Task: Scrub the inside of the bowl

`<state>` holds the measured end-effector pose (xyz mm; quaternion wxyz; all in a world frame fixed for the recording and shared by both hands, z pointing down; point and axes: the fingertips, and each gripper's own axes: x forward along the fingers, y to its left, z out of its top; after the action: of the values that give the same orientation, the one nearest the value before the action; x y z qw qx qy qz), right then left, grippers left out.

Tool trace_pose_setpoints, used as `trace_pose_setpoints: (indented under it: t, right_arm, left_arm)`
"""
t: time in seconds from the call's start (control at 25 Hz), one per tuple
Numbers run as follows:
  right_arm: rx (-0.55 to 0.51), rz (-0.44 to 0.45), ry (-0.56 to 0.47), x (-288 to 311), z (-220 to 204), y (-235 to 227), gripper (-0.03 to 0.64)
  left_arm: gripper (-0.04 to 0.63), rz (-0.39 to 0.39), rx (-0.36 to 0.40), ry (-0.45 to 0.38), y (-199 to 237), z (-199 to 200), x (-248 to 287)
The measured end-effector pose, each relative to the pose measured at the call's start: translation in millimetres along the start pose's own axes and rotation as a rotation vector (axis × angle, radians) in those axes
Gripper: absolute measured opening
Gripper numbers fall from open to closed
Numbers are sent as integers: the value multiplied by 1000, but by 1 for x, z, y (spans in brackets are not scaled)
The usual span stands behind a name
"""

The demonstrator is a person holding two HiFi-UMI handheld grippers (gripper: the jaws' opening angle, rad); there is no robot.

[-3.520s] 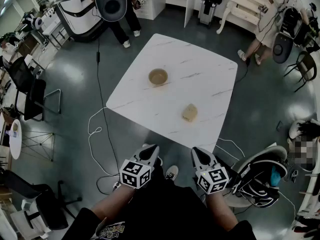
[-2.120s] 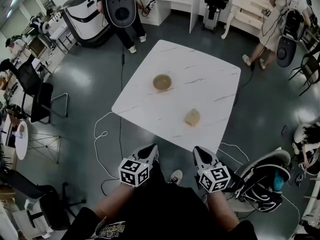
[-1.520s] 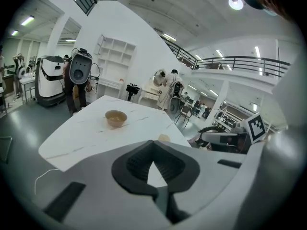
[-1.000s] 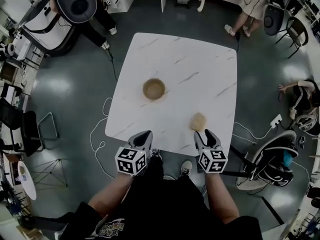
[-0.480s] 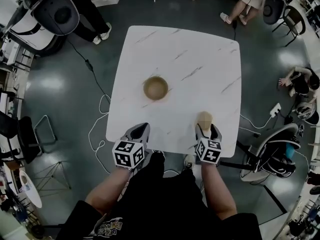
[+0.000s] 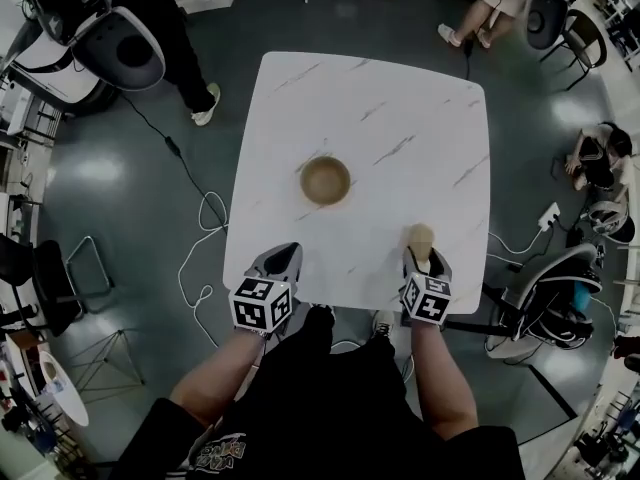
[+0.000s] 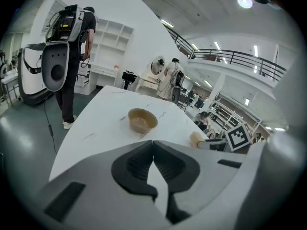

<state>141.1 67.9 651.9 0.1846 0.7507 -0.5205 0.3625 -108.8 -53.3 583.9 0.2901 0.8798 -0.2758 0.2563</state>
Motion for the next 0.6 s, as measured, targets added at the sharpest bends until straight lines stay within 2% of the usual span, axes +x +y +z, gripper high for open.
trace_pose_setpoints:
  t: [0.28, 0.52, 0.6]
  right_arm:
    - [-112, 72, -56, -18, 30, 45, 249]
    - [-319, 244, -97, -16, 70, 94, 247]
    - [-400, 296, -95, -12, 84, 108, 245]
  left_arm:
    - [8, -24, -25, -9, 16, 8, 11]
    - [13, -4, -67, -23, 26, 22, 32]
    - [55, -2, -91, -26, 28, 27, 41]
